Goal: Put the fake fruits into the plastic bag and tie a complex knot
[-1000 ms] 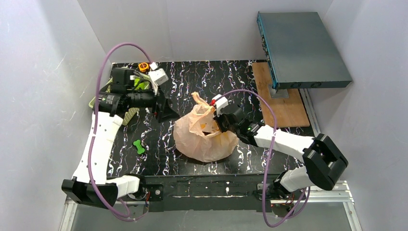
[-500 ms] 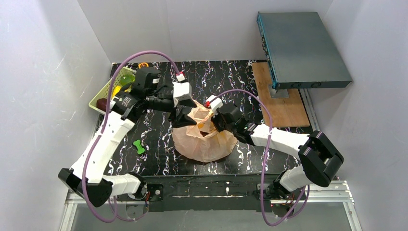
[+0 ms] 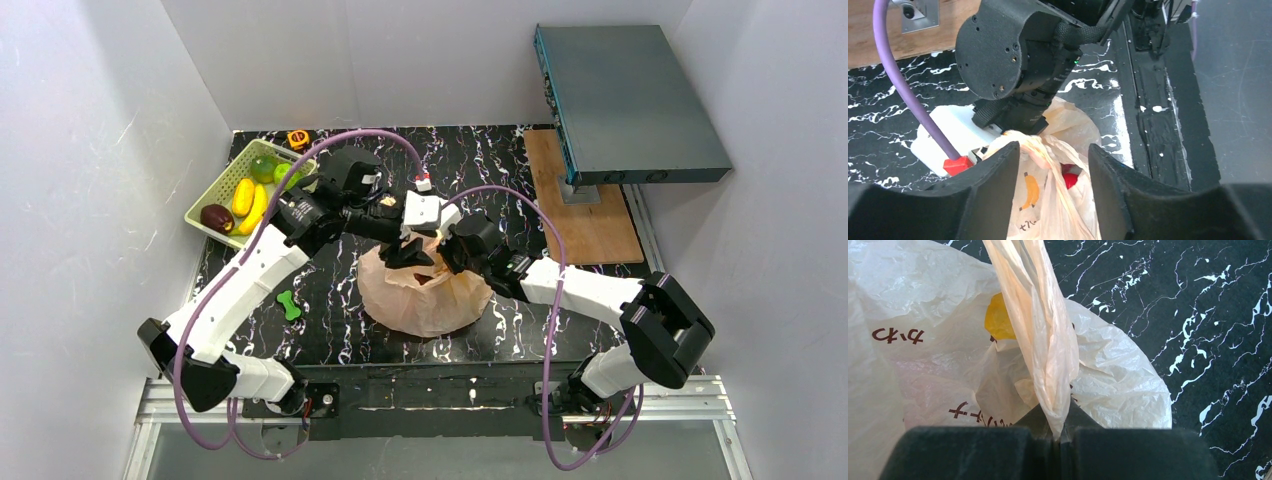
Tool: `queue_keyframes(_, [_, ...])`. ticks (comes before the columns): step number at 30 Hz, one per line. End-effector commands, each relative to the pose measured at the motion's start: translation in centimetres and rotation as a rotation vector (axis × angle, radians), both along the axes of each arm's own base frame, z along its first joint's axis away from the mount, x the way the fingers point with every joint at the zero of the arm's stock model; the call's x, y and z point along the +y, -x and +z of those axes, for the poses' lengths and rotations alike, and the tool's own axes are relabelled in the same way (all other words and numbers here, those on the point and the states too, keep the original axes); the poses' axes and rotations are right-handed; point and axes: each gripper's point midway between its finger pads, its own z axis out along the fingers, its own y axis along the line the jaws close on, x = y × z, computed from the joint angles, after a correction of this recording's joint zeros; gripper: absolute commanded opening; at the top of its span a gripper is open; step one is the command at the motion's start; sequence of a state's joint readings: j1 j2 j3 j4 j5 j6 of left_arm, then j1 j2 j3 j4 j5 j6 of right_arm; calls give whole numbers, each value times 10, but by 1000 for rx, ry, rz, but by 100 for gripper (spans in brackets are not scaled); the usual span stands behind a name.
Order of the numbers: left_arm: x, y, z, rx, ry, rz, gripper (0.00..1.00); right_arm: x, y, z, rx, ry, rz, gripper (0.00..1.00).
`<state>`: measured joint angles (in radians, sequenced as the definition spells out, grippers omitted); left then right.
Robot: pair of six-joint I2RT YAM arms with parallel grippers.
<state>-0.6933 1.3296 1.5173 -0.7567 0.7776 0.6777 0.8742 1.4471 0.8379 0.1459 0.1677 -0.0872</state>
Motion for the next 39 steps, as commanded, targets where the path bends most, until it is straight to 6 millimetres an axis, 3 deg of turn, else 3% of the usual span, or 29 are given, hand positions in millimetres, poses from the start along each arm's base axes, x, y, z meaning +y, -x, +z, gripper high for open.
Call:
queue_keyframes(1, [-1, -10, 6, -86, 9, 60, 55, 17, -6, 33, -76, -67, 32, 1])
queue_keyframes(6, [-1, -23, 11, -111, 12, 128, 55, 19, -4, 32, -80, -64, 47, 1])
queue_keyframes(9, [-3, -24, 3, -80, -13, 119, 46, 18, -4, 30, -82, -61, 44, 1])
queue_keyframes(11, [-2, -20, 2, -60, -25, 106, 33, 17, -5, 31, -92, -57, 40, 1])
queue_keyframes(14, [3, -9, 7, -51, -25, 78, 4, 16, -7, 31, -105, -47, 41, 1])
queue_keyframes(15, [5, -6, 11, -52, -18, 79, 0, 16, -7, 30, -110, -43, 46, 1])
queue_keyframes(21, [2, 4, 76, -13, 222, 163, 0, 21, -5, 21, -122, -13, 110, 1])
queue_keyframes(26, [15, -22, 75, -51, 286, 321, 0, 22, -8, 20, -151, 10, 129, 1])
queue_keyframes(30, [18, -29, 78, -38, 300, 361, 0, 23, -4, 26, -148, 0, 148, 1])
queue_keyframes(31, [19, -30, 73, -29, 281, 365, 0, 25, -4, 30, -148, -9, 152, 4])
queue_keyframes(35, [24, -27, 56, -24, 236, 370, 0, 28, -2, 62, -141, -62, 148, 44])
queue_keyframes(39, [28, -22, 46, -27, 201, 356, 0, 27, 2, 102, -130, -140, 130, 73])
